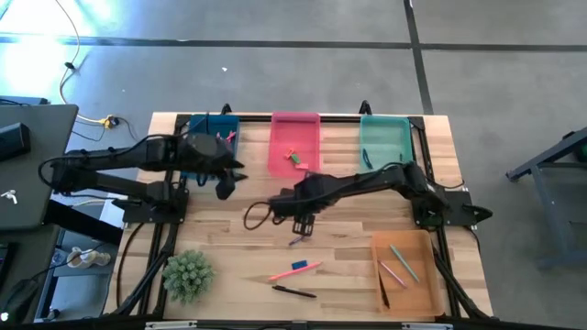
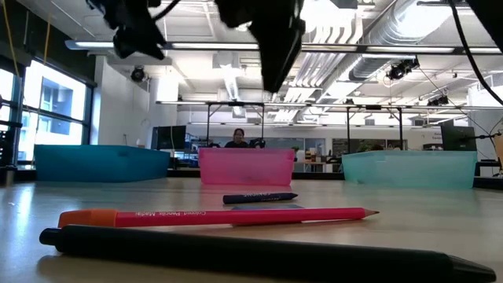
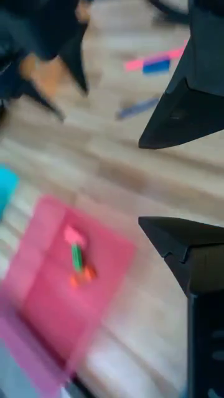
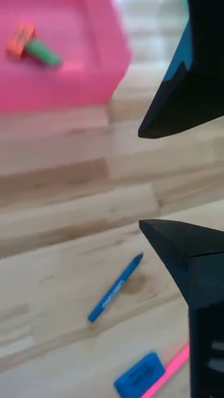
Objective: Sort crayons/erasers/pens/pencils in bins
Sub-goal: Put the pink pencil into the blue bin
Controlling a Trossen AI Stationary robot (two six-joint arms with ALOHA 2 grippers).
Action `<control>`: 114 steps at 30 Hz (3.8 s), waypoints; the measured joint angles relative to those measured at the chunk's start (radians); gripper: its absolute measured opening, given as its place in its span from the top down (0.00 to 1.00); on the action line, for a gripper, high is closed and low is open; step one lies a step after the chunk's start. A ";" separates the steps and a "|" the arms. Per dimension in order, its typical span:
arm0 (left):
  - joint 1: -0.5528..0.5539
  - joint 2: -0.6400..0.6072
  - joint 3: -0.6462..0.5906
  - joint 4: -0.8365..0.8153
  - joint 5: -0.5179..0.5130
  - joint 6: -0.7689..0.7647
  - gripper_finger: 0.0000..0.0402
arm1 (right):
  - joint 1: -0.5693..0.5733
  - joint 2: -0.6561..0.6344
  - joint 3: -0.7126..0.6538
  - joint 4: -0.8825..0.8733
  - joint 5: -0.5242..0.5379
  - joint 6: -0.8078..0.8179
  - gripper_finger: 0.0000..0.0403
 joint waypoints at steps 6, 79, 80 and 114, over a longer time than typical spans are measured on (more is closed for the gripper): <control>-0.153 0.008 0.000 0.104 -0.011 -0.115 0.57 | 0.027 -0.076 0.000 -0.060 0.069 0.042 0.46; -0.767 1.100 0.582 -0.097 -0.188 -0.823 0.63 | 0.045 -0.631 -0.740 0.168 0.218 0.339 0.46; -0.767 1.105 0.582 -0.097 -0.188 -0.831 0.63 | 0.045 -0.631 -0.740 0.168 0.218 0.344 0.46; -0.750 1.198 0.583 0.005 -0.113 -0.716 0.54 | 0.045 -0.631 -0.739 0.172 0.215 0.341 0.46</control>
